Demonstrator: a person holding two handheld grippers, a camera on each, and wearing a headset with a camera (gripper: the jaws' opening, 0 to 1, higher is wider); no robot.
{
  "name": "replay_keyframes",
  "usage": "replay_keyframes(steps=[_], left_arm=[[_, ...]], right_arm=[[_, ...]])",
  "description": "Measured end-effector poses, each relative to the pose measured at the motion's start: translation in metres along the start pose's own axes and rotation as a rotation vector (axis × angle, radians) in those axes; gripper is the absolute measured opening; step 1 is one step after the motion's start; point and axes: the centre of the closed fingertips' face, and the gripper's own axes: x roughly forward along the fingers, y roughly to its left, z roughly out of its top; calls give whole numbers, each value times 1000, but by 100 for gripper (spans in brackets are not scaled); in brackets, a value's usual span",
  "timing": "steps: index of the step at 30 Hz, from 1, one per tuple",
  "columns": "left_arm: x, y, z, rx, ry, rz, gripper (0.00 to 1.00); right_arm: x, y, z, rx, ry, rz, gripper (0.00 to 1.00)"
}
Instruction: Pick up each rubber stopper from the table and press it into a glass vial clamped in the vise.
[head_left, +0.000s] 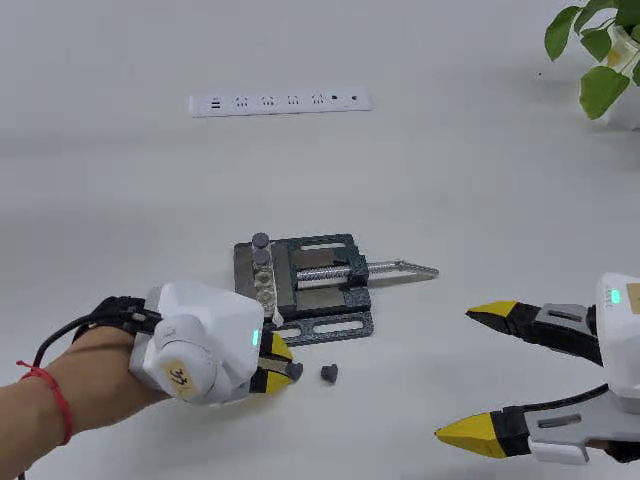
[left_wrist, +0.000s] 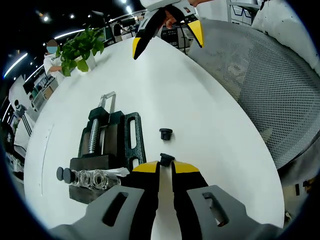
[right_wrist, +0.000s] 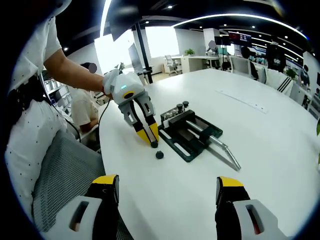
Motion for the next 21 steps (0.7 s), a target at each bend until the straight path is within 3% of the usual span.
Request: replay_keyframes(steps=[21], left_arm=[[0, 2, -2, -18, 14, 29, 4]], right_arm=[[2, 3, 3, -4, -5, 9, 76]])
